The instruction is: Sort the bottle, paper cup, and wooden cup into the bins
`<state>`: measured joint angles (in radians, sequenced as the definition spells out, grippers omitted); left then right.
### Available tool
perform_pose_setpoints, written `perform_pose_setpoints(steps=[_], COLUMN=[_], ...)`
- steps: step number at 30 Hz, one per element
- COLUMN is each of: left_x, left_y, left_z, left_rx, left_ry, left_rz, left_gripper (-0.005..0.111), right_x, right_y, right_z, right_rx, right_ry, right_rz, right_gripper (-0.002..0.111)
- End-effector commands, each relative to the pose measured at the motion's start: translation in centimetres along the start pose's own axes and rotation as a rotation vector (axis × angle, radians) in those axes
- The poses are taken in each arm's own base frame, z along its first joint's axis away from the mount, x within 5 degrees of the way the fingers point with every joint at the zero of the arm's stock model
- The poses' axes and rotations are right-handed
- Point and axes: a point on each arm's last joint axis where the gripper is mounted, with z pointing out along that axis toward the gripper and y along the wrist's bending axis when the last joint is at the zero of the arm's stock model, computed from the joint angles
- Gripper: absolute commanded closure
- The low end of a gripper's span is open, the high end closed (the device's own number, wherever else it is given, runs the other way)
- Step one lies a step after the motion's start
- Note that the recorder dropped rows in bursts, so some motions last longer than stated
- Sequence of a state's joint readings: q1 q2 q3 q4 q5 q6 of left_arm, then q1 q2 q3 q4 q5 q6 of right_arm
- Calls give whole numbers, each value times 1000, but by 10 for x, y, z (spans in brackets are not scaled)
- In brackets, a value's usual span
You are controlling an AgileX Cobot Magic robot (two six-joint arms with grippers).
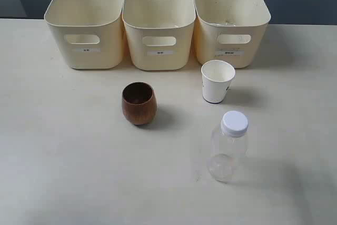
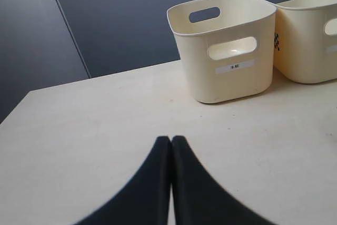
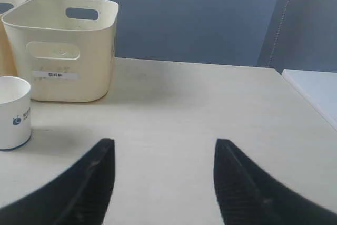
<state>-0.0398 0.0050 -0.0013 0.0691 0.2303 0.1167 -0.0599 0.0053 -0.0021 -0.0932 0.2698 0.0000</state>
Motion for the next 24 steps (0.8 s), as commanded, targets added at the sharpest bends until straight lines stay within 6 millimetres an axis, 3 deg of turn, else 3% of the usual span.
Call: perform_pose_setpoints(steps=[1,16,24], left_x=[0,0,0], left_y=[0,0,0], left_z=[0,0,0], left_rx=[2,2,2], left_ry=[-10,-10,-10], left_rz=[-1,-1,-1], left_gripper=[107,107,107], right_x=[0,-2,-34], right_y=[0,0,0], right_z=[0,0,-7], right_rx=[-2,3,-5], right_ry=[-7,-32,-387], right_rz=[1,-17,28], right_gripper=[54,54,54])
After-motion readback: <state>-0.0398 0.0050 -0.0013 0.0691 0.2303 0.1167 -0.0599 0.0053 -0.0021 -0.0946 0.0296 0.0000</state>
